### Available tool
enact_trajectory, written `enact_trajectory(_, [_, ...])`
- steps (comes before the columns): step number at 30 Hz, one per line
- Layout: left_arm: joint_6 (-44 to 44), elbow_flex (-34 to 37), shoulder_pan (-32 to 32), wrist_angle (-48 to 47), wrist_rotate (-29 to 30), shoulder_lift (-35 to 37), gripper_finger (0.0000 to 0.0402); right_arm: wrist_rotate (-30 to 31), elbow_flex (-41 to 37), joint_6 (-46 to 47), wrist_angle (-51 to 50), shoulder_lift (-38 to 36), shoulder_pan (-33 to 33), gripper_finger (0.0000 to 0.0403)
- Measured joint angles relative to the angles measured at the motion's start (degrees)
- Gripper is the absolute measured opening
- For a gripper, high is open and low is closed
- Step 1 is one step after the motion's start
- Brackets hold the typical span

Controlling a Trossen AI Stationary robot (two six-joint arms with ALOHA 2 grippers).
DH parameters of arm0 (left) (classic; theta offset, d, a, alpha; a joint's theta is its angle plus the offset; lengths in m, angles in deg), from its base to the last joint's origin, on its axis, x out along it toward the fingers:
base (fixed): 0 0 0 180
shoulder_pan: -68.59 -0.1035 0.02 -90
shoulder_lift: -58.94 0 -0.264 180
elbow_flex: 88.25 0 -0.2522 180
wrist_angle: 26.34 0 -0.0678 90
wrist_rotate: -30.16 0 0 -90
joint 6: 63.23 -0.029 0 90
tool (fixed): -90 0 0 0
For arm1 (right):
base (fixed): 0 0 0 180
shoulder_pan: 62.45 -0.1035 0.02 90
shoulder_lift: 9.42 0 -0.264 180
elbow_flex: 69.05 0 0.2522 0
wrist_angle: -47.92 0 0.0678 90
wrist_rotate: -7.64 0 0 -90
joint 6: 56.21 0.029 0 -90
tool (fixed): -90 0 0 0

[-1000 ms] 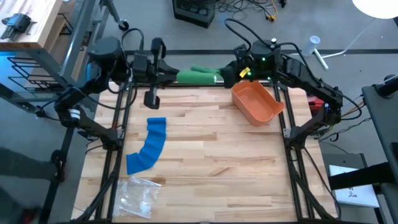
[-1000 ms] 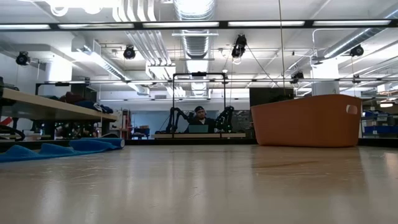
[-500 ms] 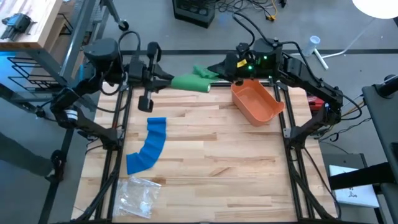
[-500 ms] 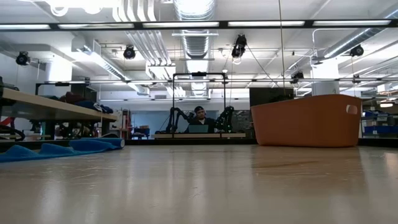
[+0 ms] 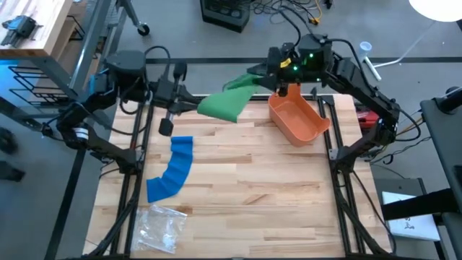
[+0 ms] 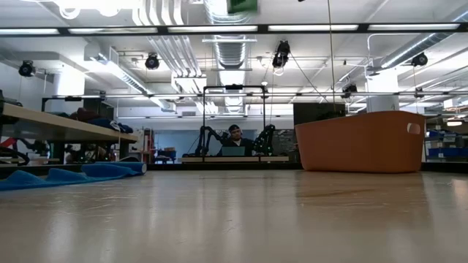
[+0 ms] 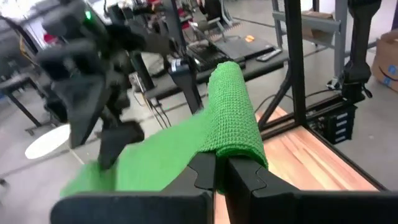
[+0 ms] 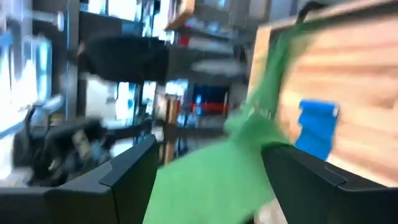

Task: Roll bandage
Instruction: Roll the green bandage

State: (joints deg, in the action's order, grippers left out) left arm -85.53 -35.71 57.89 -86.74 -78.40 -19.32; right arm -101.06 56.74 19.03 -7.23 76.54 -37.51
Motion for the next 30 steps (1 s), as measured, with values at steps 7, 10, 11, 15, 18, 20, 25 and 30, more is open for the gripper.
enact_trajectory(7, [1.2, 4.4, 0.0, 0.5, -0.8, 0.1, 0.0001, -16.2, -2.8, -4.1, -17.2, 0.2, 1.5, 0.0277])
enact_trajectory(10, [2.9, 7.3, 0.0, 1.9, -1.9, 0.0, 0.0001, -17.5, -4.1, -14.6, -20.4, 0.5, 2.8, 0.0276])
enact_trajectory(11, [3.6, 8.1, 0.0, 2.5, -2.0, 0.0, 0.0001, -17.4, -4.1, -20.2, -19.7, 0.4, 3.0, 0.0275])
enact_trajectory(15, [6.7, 9.9, 0.0, 5.0, -2.0, 0.3, 0.0001, -13.9, -4.0, -37.7, -19.2, -2.6, 0.9, 0.0264])
enact_trajectory(18, [8.9, 8.7, 0.0, 5.9, -1.9, 0.3, 0.0001, -6.9, -4.0, -43.7, -19.2, -5.3, -3.9, 0.0253])
enact_trajectory(20, [10.9, 7.5, -0.2, 8.1, -2.0, 0.3, 0.0002, 0.0, -4.0, -46.6, -18.7, -7.0, -7.9, 0.0245])
enact_trajectory(25, [19.4, 4.2, -2.6, 13.2, -1.9, 0.0, 0.0003, 12.2, -4.2, -52.7, -12.7, -9.2, -17.5, 0.0229])
enact_trajectory(30, [25.4, 2.9, -5.5, 16.3, -1.8, -0.4, 0.0003, 20.2, -4.6, -61.9, -4.3, -7.1, -22.1, 0.0224])
